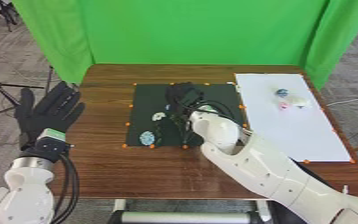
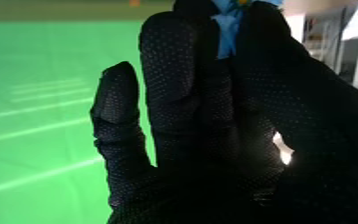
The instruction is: Arrange flowers
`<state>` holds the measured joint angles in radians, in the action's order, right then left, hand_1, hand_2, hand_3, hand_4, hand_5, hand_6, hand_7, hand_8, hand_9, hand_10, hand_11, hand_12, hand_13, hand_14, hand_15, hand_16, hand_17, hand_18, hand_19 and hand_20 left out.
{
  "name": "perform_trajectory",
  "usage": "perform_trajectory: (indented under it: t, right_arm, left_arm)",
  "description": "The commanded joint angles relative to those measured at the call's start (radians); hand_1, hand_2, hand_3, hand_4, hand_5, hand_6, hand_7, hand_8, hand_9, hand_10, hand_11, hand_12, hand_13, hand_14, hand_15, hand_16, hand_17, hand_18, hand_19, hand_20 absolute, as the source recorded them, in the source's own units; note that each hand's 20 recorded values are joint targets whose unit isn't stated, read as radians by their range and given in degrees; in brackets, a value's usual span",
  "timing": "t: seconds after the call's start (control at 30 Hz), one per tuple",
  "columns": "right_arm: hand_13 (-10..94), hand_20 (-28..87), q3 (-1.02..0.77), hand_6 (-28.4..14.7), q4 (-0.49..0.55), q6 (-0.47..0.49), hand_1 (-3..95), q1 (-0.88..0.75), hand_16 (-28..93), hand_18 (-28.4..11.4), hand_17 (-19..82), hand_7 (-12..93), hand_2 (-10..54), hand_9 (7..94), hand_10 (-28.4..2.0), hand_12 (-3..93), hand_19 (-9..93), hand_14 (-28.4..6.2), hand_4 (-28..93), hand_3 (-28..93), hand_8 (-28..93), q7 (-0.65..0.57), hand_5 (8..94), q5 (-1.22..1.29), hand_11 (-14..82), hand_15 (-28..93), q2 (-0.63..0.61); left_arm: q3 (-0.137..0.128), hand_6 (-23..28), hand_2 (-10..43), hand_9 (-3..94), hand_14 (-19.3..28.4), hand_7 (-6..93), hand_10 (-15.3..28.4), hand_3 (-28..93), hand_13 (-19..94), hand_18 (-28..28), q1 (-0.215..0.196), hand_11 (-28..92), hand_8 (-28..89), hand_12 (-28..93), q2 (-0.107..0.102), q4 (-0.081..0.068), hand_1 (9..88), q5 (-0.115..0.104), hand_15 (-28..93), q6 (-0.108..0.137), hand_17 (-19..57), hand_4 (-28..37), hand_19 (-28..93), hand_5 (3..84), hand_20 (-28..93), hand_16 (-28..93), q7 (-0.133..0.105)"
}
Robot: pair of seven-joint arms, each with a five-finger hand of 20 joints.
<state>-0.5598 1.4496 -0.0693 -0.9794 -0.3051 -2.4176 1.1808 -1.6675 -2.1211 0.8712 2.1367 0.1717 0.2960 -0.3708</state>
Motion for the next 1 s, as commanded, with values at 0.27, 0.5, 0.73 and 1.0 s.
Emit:
perform_trajectory:
  t: [0.27,0.5,0.73,1.0]
  right_arm:
    - [71,40,-0.042,-0.2,0.023,0.14,55.1,-0.01,37,-22.0,33,30,-6.8,77.0,-9.1,29.8,80,-5.8,-28,71,-5,-0.034,69.0,-0.006,10.1,49,-0.006]
    - [67,39,-0.056,-1.3,0.037,0.183,46.9,-0.016,31,-22.1,32,23,-9.4,68.1,-12.4,16.8,80,-7.9,-28,77,-12,-0.071,61.1,0.074,18.8,51,-0.012]
    - [66,37,-0.102,-3.2,0.086,0.213,42.7,-0.036,24,-22.3,32,21,-9.5,64.2,-13.7,15.9,79,-9.4,-28,80,-14,-0.096,55.2,0.078,17.8,54,-0.035]
    - [64,39,-0.279,-4.9,0.22,0.18,37.1,-0.118,23,-23.7,33,17,-9.5,57.3,-15.9,14.6,84,-11.5,-28,78,-13,-0.176,51.7,0.116,14.8,56,-0.141]
  left_arm:
    - [-0.007,7.7,15.7,31.8,13.2,18.7,13.9,68,21,13.5,-0.014,25,-10,12,0.008,0.008,24.3,-0.01,41,0.008,-5.8,-28.3,35,39.7,14,-7,0.005]
    - [-0.006,7.8,15.4,31.8,13.2,18.7,13.8,68,21,13.5,-0.017,25,-10,12,0.008,0.013,24.3,-0.025,41,0.03,-5.7,-28.3,35,39.6,14,-7,0.0]
    - [-0.007,7.7,14.3,31.6,13.3,19.1,13.8,68,20,13.4,-0.018,25,-10,12,0.012,0.013,25.0,-0.019,41,0.023,-5.7,-28.3,34,39.0,14,-7,0.004]
    - [-0.018,7.7,14.2,31.4,13.2,19.0,13.8,68,20,13.4,-0.04,25,-10,12,0.017,0.02,25.0,-0.006,40,0.006,-5.7,-28.3,34,38.9,14,-7,-0.008]
